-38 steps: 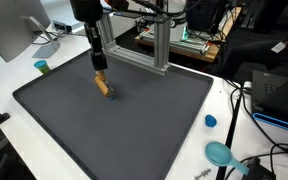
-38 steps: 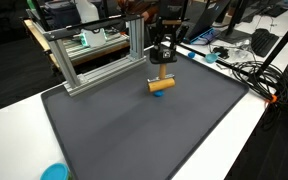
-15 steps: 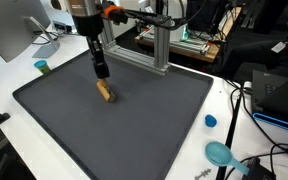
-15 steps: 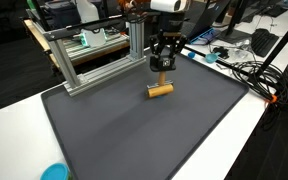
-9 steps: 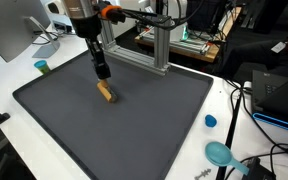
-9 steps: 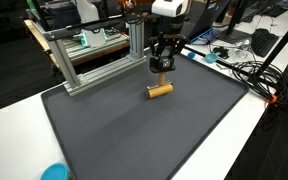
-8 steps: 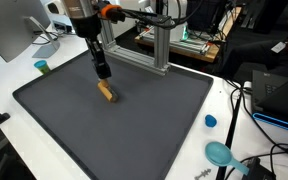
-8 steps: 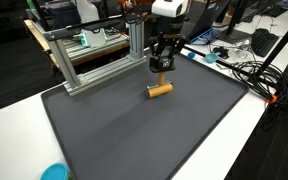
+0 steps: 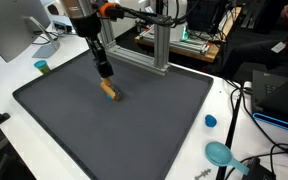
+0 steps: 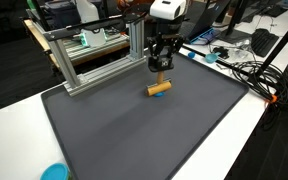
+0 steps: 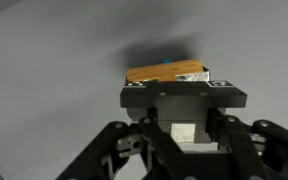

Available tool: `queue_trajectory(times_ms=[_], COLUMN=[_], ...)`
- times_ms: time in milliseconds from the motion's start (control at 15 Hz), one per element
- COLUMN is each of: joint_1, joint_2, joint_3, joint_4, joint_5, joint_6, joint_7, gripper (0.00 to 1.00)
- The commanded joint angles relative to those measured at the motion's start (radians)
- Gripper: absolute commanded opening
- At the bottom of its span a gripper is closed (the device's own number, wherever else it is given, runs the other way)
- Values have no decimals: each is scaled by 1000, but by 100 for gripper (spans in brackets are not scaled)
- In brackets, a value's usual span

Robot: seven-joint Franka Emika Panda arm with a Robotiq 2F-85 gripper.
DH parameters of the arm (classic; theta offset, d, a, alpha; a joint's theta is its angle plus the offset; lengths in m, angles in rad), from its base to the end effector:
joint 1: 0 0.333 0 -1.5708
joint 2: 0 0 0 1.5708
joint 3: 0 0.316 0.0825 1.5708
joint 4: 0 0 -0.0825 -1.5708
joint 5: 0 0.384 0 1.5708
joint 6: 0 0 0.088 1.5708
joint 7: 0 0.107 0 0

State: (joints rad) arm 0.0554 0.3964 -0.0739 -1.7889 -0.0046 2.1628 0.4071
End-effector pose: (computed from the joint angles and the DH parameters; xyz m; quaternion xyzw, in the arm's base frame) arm 0.6449 -0.0085 0.3303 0.9781 -0.2072 -0.0074 0.0179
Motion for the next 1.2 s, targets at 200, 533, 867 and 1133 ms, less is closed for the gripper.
queue_trajectory(times_ms=[200,533,867,1133], joint_1=[-2,7,12,28], joint_2=[1,2,33,13], joint_3=[4,-5,-3,-16], joint_4=[2,-19,-10,-28], joint_5=[1,-14,-14,-37], joint_6=[-9,-3,17,31], joint_7=[-1,39,54,108], gripper=[47,22,22,22])
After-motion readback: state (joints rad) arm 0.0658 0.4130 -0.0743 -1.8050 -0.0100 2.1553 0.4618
